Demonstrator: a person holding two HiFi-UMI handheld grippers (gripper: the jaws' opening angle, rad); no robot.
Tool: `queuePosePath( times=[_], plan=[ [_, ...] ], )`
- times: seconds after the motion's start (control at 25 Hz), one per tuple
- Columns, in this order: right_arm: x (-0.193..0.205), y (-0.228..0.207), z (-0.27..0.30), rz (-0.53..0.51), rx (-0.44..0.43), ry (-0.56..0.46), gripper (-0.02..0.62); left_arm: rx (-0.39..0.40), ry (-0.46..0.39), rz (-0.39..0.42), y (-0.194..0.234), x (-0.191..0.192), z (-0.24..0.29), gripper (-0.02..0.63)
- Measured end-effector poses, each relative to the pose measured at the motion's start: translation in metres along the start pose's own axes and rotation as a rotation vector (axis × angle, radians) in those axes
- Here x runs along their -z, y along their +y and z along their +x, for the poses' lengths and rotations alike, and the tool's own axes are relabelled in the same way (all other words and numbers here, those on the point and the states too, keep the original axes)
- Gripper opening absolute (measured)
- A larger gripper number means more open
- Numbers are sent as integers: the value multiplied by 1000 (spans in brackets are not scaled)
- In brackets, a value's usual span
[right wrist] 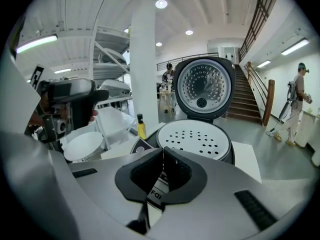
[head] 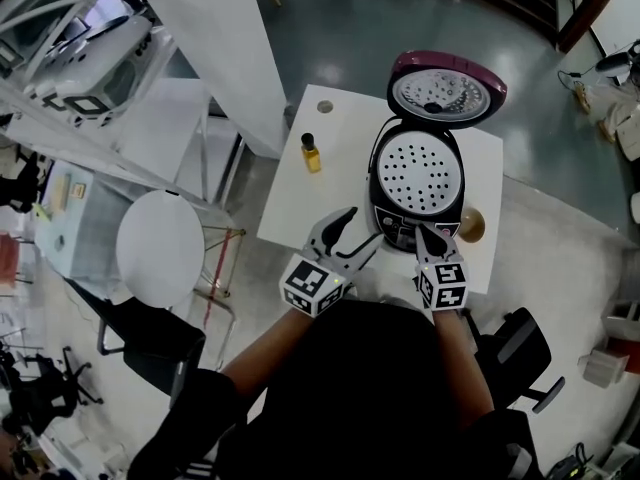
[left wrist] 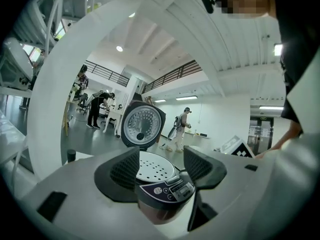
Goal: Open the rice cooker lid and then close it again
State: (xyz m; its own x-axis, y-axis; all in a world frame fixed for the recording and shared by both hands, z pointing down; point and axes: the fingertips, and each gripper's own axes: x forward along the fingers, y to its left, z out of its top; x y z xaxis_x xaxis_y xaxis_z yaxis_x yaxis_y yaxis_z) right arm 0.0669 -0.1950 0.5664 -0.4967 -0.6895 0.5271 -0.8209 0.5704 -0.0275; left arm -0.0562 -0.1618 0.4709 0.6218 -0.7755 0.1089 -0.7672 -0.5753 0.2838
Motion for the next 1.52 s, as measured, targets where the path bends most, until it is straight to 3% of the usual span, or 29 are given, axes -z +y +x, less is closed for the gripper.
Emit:
queuePosePath(
  times=[0.2, 0.68, 0.92, 1.08, 1.52],
  plan=[
    [-11, 9, -29, 47, -10, -51, 2, 83, -27, 5, 7, -31, 17, 253],
    [-2, -2, -70, 164, -5, -70, 0, 216, -127, 132, 22, -131, 95, 253],
    [-7, -18, -66, 182, -18, -100, 0, 201, -142, 147, 45, -168, 131, 253],
    [-13, -33, -58, 179, -36, -107, 0, 168, -114, 244, 53, -186, 156, 253],
    [-46, -76, -37, 183, -71, -134, 0, 150, -101, 253, 75, -222, 211, 253]
  ],
)
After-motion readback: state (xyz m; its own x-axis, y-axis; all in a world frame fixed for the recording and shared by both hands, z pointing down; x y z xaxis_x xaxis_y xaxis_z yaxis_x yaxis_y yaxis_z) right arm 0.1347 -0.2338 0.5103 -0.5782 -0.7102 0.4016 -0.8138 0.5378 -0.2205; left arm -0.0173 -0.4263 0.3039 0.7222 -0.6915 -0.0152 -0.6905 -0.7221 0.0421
